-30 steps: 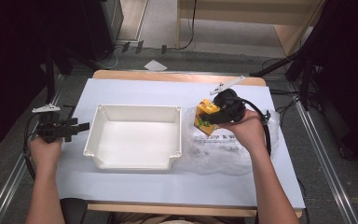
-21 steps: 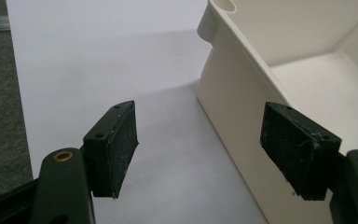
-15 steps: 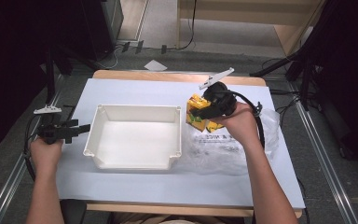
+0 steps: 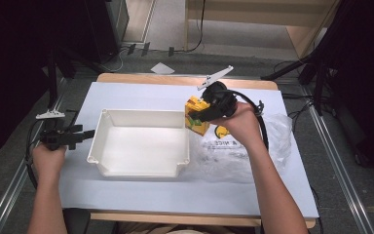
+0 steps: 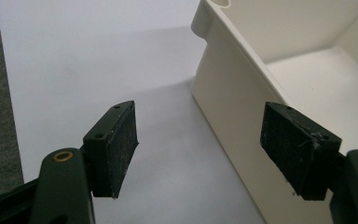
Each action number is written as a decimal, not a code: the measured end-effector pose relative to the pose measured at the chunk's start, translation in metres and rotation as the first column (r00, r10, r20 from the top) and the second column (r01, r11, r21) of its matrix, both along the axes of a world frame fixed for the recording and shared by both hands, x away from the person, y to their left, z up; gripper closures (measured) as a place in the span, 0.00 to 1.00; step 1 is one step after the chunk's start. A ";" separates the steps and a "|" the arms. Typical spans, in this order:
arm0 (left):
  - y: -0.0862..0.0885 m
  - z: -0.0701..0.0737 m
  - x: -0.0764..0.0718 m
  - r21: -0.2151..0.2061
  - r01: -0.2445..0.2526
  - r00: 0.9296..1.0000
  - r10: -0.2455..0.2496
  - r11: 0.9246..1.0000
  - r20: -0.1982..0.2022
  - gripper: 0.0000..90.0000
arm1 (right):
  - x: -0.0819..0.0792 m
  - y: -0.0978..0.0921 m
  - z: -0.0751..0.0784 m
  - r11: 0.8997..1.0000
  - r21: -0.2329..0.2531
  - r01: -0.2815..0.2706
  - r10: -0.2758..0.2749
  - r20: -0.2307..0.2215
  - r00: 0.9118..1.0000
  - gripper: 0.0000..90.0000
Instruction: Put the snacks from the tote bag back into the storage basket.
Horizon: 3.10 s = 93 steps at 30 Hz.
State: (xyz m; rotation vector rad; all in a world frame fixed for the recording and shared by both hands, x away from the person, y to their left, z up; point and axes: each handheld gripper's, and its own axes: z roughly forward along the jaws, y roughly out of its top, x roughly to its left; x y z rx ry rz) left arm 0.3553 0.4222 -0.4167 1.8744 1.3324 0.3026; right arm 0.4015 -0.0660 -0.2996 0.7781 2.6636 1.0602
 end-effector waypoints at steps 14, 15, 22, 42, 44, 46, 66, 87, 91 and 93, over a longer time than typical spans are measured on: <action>0.001 0.000 0.001 -0.011 -0.002 1.000 0.002 1.000 0.001 0.32 | 0.007 0.028 0.009 0.999 0.004 -0.045 0.045 0.011 0.999 0.58; 0.001 0.000 0.001 -0.013 -0.004 1.000 0.004 1.000 0.002 0.32 | 0.008 0.033 0.008 0.999 0.000 -0.052 0.052 0.011 0.999 0.58; 0.002 -0.001 0.002 -0.020 -0.003 1.000 0.003 1.000 -0.002 0.32 | 0.011 0.045 0.006 0.998 -0.002 -0.067 0.067 0.004 0.998 0.58; 0.002 -0.002 0.004 -0.024 -0.004 1.000 0.004 1.000 -0.012 0.32 | 0.025 0.074 -0.011 0.997 0.008 -0.076 0.076 -0.041 0.996 0.58; 0.002 -0.002 0.004 -0.023 -0.004 1.000 0.003 1.000 -0.012 0.32 | 0.025 0.076 -0.014 0.997 0.002 -0.081 0.081 -0.042 0.996 0.58; 0.003 -0.002 0.004 -0.024 -0.003 1.000 0.003 1.000 -0.012 0.32 | 0.026 0.079 -0.019 0.997 0.001 -0.081 0.081 -0.041 0.996 0.58; 0.002 -0.003 0.004 -0.022 0.003 1.000 -0.003 1.000 -0.018 0.32 | 0.028 0.087 -0.048 0.997 -0.011 -0.070 0.069 -0.063 0.996 0.58; 0.002 -0.003 0.005 -0.028 0.007 1.000 -0.007 1.000 -0.020 0.32 | 0.034 0.097 -0.077 0.998 -0.038 -0.056 0.052 -0.076 0.996 0.58; 0.002 -0.003 0.005 -0.029 0.007 1.000 -0.008 1.000 -0.019 0.32 | 0.036 0.100 -0.084 0.998 -0.039 -0.055 0.051 -0.086 0.995 0.58; 0.002 -0.004 0.005 -0.030 0.007 1.000 -0.007 1.000 -0.019 0.32 | 0.037 0.100 -0.088 0.997 -0.046 -0.057 0.052 -0.092 0.994 0.58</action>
